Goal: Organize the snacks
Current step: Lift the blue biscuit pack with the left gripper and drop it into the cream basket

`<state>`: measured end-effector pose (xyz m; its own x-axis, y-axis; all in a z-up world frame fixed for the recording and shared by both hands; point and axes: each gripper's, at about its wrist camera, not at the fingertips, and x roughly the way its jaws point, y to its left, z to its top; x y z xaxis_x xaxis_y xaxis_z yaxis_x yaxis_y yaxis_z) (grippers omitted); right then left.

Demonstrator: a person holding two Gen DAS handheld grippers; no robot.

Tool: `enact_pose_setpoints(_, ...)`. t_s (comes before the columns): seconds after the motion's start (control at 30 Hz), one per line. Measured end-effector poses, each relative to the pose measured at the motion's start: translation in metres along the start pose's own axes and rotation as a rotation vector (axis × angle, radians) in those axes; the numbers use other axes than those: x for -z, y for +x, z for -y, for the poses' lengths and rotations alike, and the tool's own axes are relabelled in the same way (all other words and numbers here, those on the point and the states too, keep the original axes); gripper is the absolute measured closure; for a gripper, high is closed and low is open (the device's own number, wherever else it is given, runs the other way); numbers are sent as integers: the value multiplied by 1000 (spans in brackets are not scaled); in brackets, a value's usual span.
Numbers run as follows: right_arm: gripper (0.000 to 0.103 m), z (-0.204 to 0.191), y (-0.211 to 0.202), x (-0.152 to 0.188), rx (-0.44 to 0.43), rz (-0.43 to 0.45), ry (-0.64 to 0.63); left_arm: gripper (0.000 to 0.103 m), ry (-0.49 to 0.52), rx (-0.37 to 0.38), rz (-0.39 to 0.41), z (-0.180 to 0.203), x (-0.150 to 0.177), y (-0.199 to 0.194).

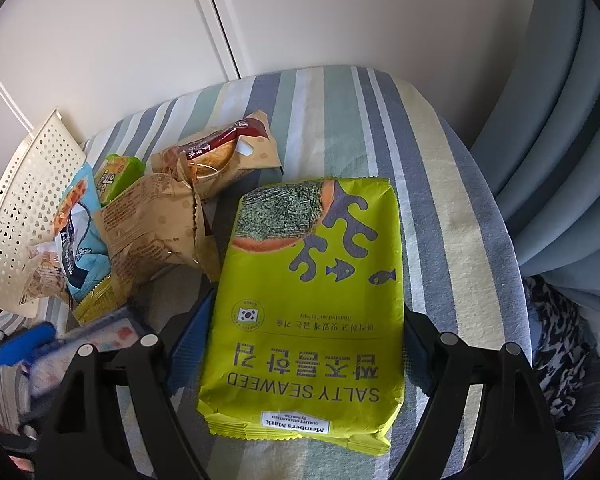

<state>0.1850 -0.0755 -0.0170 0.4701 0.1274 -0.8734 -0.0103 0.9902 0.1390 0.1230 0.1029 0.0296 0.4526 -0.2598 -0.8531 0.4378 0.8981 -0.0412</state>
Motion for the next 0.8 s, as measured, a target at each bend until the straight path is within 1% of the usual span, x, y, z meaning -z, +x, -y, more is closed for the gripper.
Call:
enact_pose_setpoints(0.03,22,0,0,0,-2,0,2,50,1,3,-16,1,0,4)
enact_pose_setpoints(0.07,22,1,0,1,-4,-1,3,44,-2,6,-28,1,0,9)
enact_pose_setpoints(0.13,22,2,0,1,-9,-2,5,36,2,6,-46,2,0,19)
enact_pose_setpoints(0.17,22,2,1,1,-11,-3,6,35,3,0,-52,2,-1,22)
enact_pose_setpoints(0.3,21,2,2,1,-13,-10,3,35,11,-11,-74,3,-3,37)
enact_pose_setpoints(0.33,21,1,3,0,-13,-14,0,36,10,-14,-77,4,-4,40)
enact_pose_setpoints(0.37,21,1,4,0,-15,-19,-2,44,7,-13,-83,4,-4,44)
enact_pose_setpoints(0.4,21,1,4,0,-17,-21,-3,49,12,-12,-80,6,-4,46)
enact_pose_setpoints(0.47,22,1,5,0,-21,-21,-3,55,27,-24,-70,9,-4,45)
enact_pose_setpoints(0.53,23,2,3,0,-27,-14,2,56,0,2,-47,8,-2,38)
enact_pose_setpoints(0.63,24,4,1,1,-33,-2,5,56,-21,-8,8,5,0,18)
enact_pose_setpoints(0.7,25,4,-1,1,-35,8,8,56,-38,8,43,2,1,2)
enact_pose_setpoints(0.8,25,7,-3,2,-45,20,19,57,-47,-30,108,-4,1,-23)
